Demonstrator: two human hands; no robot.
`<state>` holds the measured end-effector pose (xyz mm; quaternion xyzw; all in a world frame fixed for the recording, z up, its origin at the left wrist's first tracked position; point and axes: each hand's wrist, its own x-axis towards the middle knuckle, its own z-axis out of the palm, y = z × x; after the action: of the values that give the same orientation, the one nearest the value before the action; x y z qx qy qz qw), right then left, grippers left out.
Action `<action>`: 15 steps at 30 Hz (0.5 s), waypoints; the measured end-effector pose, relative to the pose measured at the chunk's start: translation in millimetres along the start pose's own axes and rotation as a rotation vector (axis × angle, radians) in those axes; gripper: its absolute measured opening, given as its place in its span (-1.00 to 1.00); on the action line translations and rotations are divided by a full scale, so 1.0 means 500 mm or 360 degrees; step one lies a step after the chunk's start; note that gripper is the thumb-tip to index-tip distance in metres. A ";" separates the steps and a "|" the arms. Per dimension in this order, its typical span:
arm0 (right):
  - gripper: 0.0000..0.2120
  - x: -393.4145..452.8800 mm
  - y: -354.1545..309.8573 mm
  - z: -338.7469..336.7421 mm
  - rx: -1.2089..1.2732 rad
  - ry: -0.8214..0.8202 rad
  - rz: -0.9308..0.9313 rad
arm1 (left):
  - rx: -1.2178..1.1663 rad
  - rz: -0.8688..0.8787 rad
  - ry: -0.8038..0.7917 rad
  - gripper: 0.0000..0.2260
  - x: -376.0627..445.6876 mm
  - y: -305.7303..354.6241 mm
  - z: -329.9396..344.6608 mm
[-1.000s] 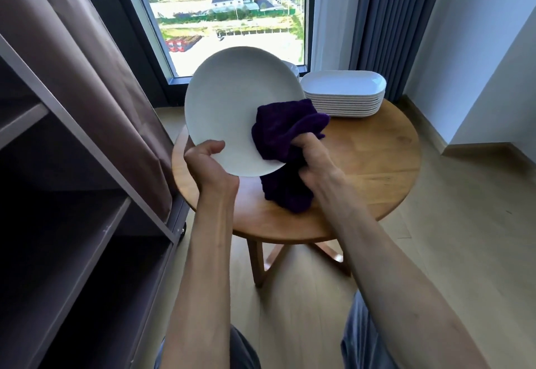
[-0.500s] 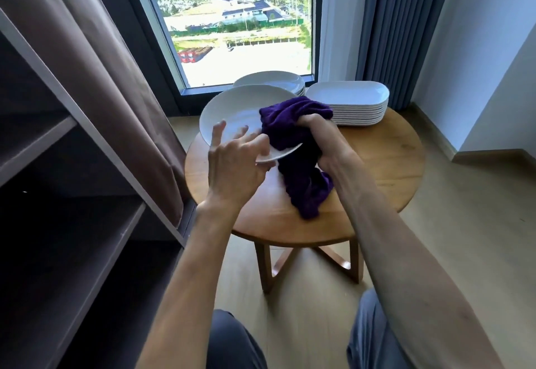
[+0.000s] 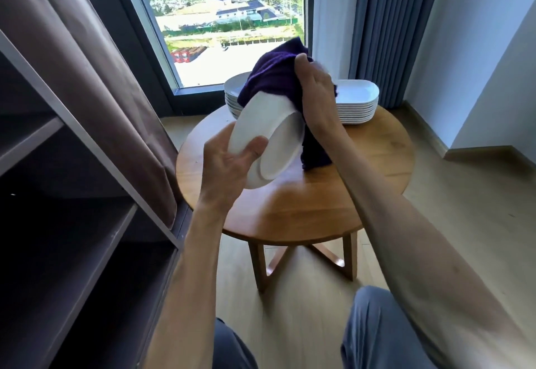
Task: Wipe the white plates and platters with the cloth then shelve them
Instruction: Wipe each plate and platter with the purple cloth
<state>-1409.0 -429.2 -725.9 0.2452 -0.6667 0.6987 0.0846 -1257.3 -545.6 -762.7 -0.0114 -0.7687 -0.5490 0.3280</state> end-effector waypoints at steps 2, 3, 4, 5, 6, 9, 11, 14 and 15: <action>-0.34 0.022 0.012 -0.002 -0.0044 0.0052 0.0097 | -0.0373 -0.0124 0.0123 -0.76 -0.006 -0.010 0.003; -0.31 0.028 0.021 -0.003 -0.0058 0.0082 0.0165 | -0.0535 -0.0144 0.0180 -0.75 -0.008 -0.014 0.006; -0.31 0.025 0.032 -0.003 -0.0067 0.0112 0.0241 | -0.0659 -0.0162 0.0236 -0.75 -0.011 -0.016 0.009; -0.34 0.017 0.044 -0.003 -0.0055 0.0153 0.0308 | -0.0765 -0.0186 0.0296 -0.73 -0.011 -0.016 0.014; -0.39 0.005 0.056 -0.001 -0.0016 0.0210 0.0349 | -0.0859 -0.0219 0.0362 -0.70 -0.012 -0.014 0.018; -0.47 -0.015 0.076 -0.002 0.0038 0.0345 0.0401 | -0.1024 -0.0271 0.0447 -0.71 -0.027 -0.013 0.038; -0.49 -0.010 0.069 -0.012 -0.0007 0.0276 0.0519 | -0.1076 -0.0317 0.0373 -0.75 -0.043 -0.024 0.040; -0.48 -0.004 0.047 -0.024 -0.0137 0.0109 0.0445 | -0.1164 -0.0541 0.0129 -0.71 -0.035 -0.044 -0.011; -0.46 -0.004 0.038 -0.024 -0.0208 0.0038 0.0361 | -0.1092 -0.0592 0.0017 -0.69 -0.022 -0.050 -0.036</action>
<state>-1418.4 -418.9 -743.4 0.1538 -0.7333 0.6617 0.0287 -1249.2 -566.9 -785.8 0.0219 -0.5276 -0.8244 0.2040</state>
